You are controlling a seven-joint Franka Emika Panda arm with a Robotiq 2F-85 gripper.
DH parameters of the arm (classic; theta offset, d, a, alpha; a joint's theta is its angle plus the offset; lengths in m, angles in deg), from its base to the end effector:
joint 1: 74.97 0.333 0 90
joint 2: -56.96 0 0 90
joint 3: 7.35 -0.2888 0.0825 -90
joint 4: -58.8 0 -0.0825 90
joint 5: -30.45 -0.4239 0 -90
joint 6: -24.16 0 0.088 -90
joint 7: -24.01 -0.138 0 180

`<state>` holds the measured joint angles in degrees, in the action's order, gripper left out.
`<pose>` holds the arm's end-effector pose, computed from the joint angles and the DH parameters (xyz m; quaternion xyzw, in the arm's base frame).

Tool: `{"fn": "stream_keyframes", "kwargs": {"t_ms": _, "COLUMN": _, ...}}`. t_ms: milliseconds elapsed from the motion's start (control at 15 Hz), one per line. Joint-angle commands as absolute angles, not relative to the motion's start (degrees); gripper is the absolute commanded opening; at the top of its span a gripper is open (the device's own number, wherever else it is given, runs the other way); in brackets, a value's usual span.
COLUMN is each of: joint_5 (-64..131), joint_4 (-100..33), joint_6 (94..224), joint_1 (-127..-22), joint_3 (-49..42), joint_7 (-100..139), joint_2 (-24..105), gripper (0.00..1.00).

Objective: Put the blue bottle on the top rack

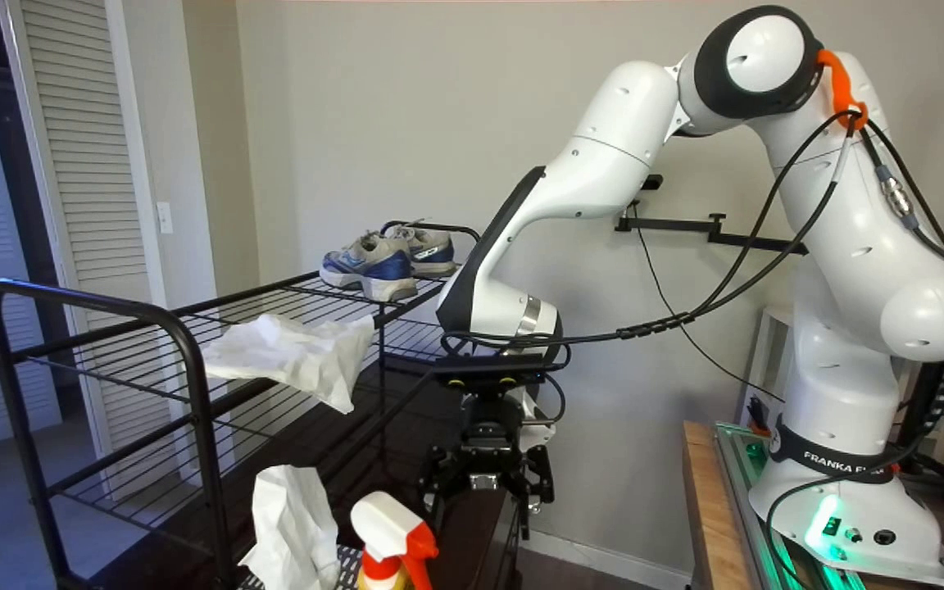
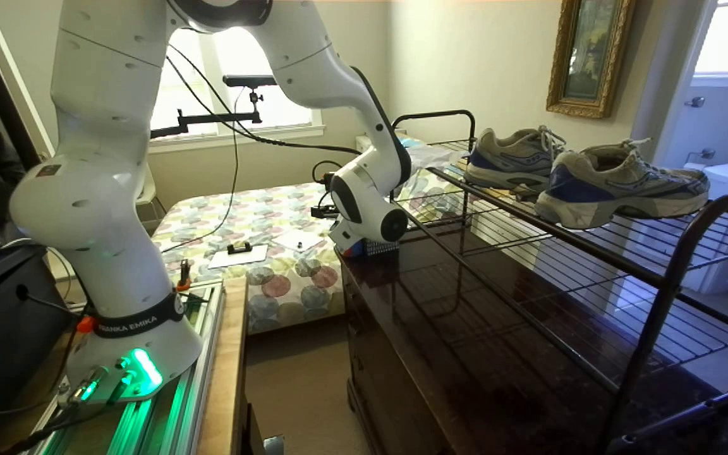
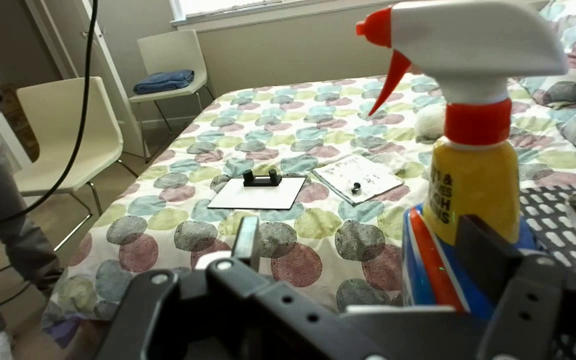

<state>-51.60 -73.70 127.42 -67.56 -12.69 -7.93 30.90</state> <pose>0.4248 0.2182 0.0825 -0.5762 0.5287 0.5236 0.3380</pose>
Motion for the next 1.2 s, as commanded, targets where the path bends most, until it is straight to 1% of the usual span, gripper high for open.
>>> {"fn": "stream_keyframes", "kwargs": {"t_ms": 0, "joint_5": -51.72, "joint_4": -73.61, "joint_6": 127.06, "joint_1": -66.63, "joint_3": -11.88, "joint_7": -7.93, "joint_2": 30.83, "gripper": 1.00}}
{"fn": "stream_keyframes", "kwargs": {"t_ms": 667, "joint_5": -55.40, "joint_4": -71.37, "joint_6": 127.30, "joint_1": -66.91, "joint_3": -11.57, "joint_7": -2.87, "joint_2": 29.01, "gripper": 1.00}}
{"fn": "stream_keyframes", "kwargs": {"t_ms": 1133, "joint_5": -55.18, "joint_4": -66.43, "joint_6": 127.82, "joint_1": -65.03, "joint_3": -13.13, "joint_7": -0.20, "joint_2": 24.93, "gripper": 1.00}}
